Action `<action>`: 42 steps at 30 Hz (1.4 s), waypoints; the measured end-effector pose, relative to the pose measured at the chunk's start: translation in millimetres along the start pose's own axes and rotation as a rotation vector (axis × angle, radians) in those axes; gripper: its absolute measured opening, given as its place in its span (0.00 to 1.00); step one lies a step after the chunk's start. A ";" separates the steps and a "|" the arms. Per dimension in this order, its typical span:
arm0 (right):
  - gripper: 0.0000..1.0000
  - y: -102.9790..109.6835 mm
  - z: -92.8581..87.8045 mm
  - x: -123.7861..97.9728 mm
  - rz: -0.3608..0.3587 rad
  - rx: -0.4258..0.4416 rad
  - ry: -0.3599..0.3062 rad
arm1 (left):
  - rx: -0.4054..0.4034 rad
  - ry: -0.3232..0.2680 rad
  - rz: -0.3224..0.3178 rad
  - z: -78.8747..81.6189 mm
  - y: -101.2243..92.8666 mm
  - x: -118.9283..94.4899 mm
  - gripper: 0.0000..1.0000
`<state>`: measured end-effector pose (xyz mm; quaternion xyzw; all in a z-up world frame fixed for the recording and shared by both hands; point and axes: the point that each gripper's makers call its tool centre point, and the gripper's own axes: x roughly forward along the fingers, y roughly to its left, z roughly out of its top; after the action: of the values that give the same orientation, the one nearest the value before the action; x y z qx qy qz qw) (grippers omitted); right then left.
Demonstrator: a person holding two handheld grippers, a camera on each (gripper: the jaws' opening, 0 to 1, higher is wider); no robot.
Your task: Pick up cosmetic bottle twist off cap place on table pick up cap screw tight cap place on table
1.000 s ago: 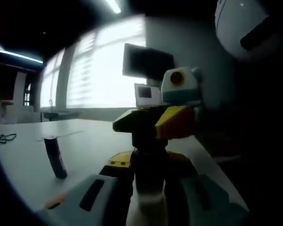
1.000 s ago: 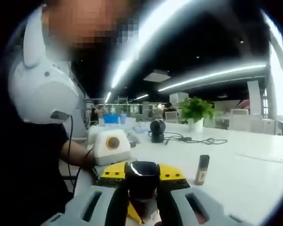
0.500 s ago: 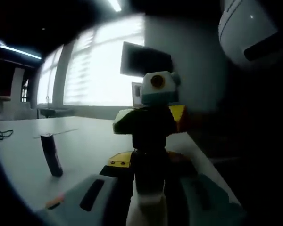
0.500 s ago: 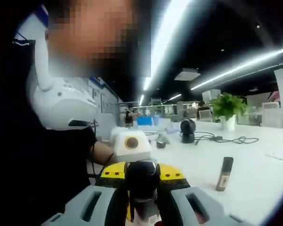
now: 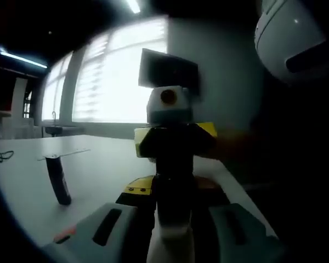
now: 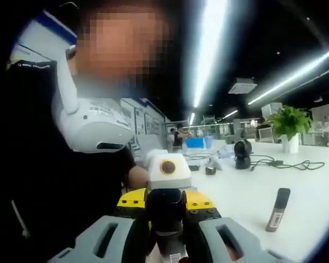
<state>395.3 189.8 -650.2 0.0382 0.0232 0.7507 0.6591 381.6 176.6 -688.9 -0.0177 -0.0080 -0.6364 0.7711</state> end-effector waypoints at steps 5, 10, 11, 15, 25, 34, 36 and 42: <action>0.17 -5.4 -1.7 -17.3 0.040 -0.006 0.009 | 0.006 0.003 -0.011 -0.2 -1.0 -0.1 0.15; 0.17 -7.2 -3.4 -25.8 0.063 -0.010 0.016 | 0.007 0.003 -0.016 -0.5 -1.1 -0.1 0.15; 0.17 -7.0 -3.8 -25.8 0.066 -0.012 0.020 | 0.006 0.003 -0.016 -0.5 -1.0 -0.1 0.15; 0.18 -9.1 -4.6 -26.9 0.045 -0.003 0.026 | 0.006 0.003 -0.012 -0.7 0.4 0.3 0.15; 0.43 -8.8 8.2 -14.5 -0.236 -0.015 -0.038 | 0.016 0.000 0.021 -0.9 5.4 0.7 0.15; 0.44 -16.0 16.5 -13.1 -0.533 -0.067 -0.044 | 0.018 -0.002 0.043 -0.6 7.9 0.6 0.15; 0.44 -13.2 19.0 -12.5 -0.561 -0.066 -0.049 | 0.020 -0.002 0.056 -0.6 9.6 0.4 0.15; 0.50 -4.7 16.5 -9.9 -0.683 -0.094 -0.025 | 0.027 -0.003 0.074 -0.3 10.6 0.6 0.15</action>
<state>402.7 180.4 -634.4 0.0069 -0.0080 0.4867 0.8735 392.1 178.1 -689.4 -0.0085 -0.0171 -0.6071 0.7944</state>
